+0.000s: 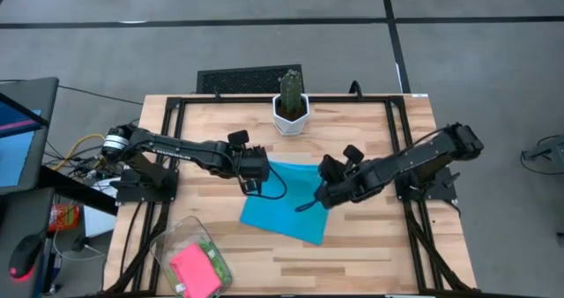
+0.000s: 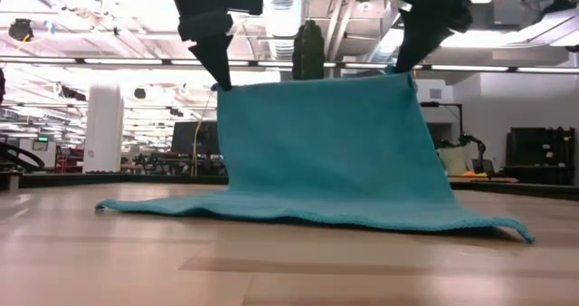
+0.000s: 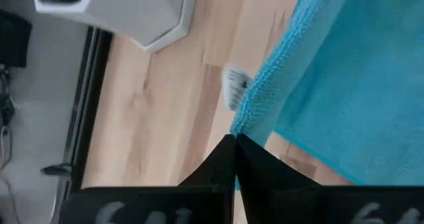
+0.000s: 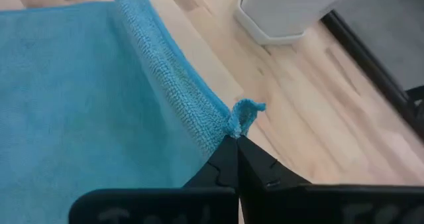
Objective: Fold microfiber towels
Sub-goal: Fold the blue microfiber towel
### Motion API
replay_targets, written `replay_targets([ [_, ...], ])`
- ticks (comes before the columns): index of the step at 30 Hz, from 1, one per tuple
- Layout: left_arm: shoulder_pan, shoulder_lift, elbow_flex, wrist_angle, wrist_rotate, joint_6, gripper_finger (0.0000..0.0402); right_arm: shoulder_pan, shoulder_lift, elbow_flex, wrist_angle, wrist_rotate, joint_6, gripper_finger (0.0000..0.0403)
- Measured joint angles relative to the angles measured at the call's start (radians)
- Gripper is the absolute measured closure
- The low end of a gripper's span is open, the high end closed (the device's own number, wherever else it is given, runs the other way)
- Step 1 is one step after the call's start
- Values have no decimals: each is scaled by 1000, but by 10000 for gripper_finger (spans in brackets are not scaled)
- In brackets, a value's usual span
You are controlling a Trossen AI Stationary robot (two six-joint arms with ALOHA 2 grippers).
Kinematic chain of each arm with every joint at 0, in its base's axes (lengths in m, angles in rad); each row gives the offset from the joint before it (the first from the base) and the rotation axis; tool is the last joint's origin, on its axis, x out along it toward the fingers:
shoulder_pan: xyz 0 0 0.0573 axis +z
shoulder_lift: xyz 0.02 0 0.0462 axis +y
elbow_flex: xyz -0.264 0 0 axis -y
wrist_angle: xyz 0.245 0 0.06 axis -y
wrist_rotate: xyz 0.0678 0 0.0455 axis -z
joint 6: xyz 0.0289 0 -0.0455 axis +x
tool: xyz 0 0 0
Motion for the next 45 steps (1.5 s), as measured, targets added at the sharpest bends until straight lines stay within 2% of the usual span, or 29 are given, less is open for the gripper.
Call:
replay_targets([
  [5,-1,0,0,39,16,39,401,41,-1,-29,21,1,67,380],
  [11,-18,5,0,56,108,23,401,107,-1,-104,189,-2,123,374],
  [17,-67,9,-1,63,109,3,401,164,-1,-131,218,-9,187,380],
  [23,-112,9,-98,82,120,-77,401,212,-1,-131,240,-12,232,377],
  [28,-152,9,-146,90,114,-127,401,245,29,-132,274,-25,234,379],
  [40,-221,9,-152,141,111,-164,401,276,157,-130,457,-124,214,368],
  [45,-241,9,-187,174,145,-164,401,296,164,-130,484,-141,206,357],
])
